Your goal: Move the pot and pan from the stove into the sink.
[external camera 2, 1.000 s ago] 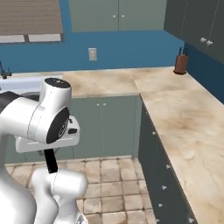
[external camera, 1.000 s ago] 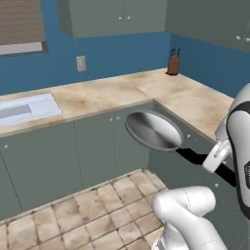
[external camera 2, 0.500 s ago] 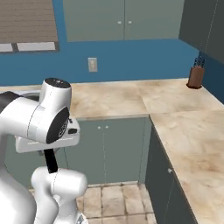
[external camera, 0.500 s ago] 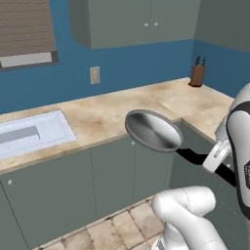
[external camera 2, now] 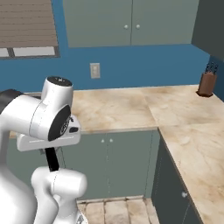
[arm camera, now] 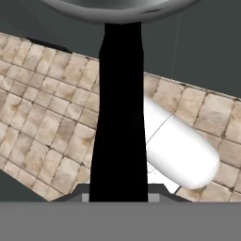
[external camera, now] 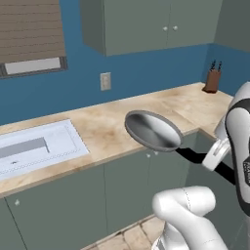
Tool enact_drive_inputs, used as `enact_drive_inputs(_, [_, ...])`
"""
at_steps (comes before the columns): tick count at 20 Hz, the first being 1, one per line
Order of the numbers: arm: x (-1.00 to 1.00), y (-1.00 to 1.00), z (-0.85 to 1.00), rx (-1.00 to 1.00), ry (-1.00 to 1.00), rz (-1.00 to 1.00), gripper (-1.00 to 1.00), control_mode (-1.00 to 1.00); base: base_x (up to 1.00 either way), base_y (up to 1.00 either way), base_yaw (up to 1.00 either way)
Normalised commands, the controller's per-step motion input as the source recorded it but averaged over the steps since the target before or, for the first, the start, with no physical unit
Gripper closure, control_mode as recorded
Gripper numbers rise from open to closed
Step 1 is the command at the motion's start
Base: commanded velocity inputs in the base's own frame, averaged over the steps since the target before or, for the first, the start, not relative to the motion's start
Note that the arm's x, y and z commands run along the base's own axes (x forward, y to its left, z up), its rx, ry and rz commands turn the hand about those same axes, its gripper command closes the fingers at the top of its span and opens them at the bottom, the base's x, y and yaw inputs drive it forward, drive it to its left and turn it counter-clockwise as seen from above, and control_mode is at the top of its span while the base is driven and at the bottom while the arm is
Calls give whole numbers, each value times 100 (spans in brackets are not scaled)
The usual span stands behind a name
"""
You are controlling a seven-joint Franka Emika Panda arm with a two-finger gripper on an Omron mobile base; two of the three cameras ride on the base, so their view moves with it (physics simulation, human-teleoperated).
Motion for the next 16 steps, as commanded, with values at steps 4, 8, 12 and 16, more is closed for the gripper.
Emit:
enact_drive_inputs(4, [0,0,0,0,0,0,100,100,-5,94,0])
enact_drive_inputs(8, [0,0,0,0,0,0,100,100,0,95,0])
enact_drive_inputs(12, [0,0,0,0,0,0,100,100,0,82,0])
enact_drive_inputs(16, [0,0,0,0,0,0,100,100,0,35,0])
